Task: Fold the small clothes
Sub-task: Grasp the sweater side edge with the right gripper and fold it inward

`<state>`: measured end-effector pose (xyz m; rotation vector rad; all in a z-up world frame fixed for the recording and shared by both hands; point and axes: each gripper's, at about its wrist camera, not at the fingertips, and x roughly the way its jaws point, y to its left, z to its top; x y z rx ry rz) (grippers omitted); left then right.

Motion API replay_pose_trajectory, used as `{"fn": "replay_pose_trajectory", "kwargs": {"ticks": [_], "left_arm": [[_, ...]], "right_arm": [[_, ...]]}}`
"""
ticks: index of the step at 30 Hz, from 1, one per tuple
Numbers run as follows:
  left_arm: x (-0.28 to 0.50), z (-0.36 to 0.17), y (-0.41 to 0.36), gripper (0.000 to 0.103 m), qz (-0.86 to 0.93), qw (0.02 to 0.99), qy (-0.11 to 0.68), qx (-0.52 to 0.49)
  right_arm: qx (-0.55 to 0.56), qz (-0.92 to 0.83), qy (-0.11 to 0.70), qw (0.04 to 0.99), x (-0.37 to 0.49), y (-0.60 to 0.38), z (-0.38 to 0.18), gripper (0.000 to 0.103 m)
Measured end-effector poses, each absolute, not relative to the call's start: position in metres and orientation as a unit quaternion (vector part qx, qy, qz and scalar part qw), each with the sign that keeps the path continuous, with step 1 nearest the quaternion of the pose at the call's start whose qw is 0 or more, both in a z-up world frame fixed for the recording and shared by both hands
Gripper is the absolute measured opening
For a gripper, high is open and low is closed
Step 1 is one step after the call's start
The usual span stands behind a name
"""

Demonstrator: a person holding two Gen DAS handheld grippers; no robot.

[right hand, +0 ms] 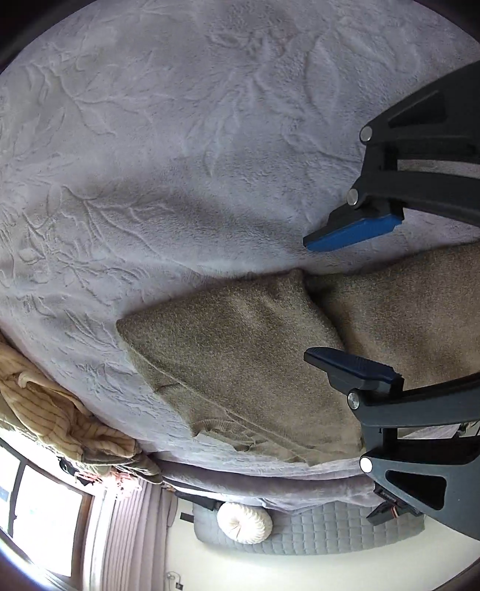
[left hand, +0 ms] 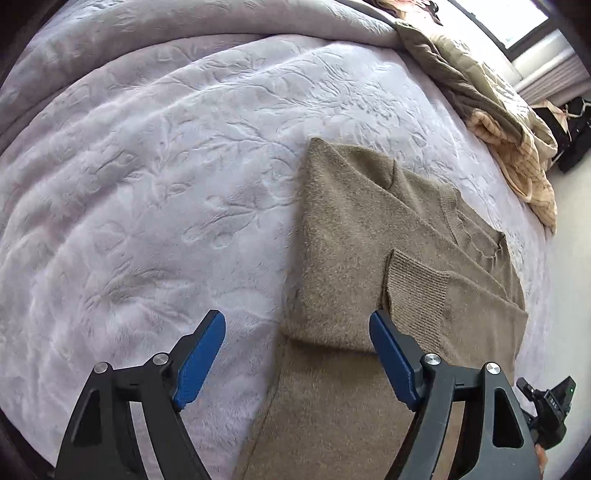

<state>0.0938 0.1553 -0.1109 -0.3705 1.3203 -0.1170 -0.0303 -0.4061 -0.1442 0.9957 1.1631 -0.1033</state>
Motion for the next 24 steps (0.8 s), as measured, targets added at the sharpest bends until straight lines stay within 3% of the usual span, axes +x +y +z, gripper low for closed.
{"fn": "replay_pose_trajectory", "kwargs": {"ticks": [3,4,5,6,11,14,17,24], "left_arm": [[0.106,-0.127,0.142,0.077,-0.078,0.758,0.628,-0.158],[0.109,-0.132,0.138,0.057,-0.087,0.754,0.632,-0.153],[0.111,-0.137,0.134,0.040,-0.095,0.749,0.638,-0.150],[0.113,-0.140,0.131,0.019,-0.103,0.744,0.644,-0.150],[0.106,-0.128,0.132,0.015,-0.124,0.761,0.623,-0.130],[0.108,-0.140,0.139,0.015,-0.124,0.758,0.626,-0.135],[0.108,-0.143,0.139,0.015,-0.118,0.758,0.626,-0.141],[0.098,-0.130,0.149,0.016,-0.111,0.765,0.620,-0.135]], "right_arm": [[0.490,-0.044,0.520,0.698,-0.029,-0.413,-0.161,0.059],[0.502,-0.044,0.516,0.693,-0.029,-0.415,-0.164,0.058],[0.512,-0.042,0.513,0.688,-0.028,-0.417,-0.166,0.046],[0.512,-0.040,0.517,0.685,-0.027,-0.417,-0.165,0.016],[0.423,-0.014,0.536,0.731,-0.018,-0.406,-0.130,0.016],[0.381,-0.026,0.568,0.729,-0.014,-0.405,-0.144,0.016],[0.394,-0.035,0.572,0.719,-0.014,-0.407,-0.165,0.016],[0.415,-0.046,0.560,0.716,-0.030,-0.411,-0.151,0.018]]}}
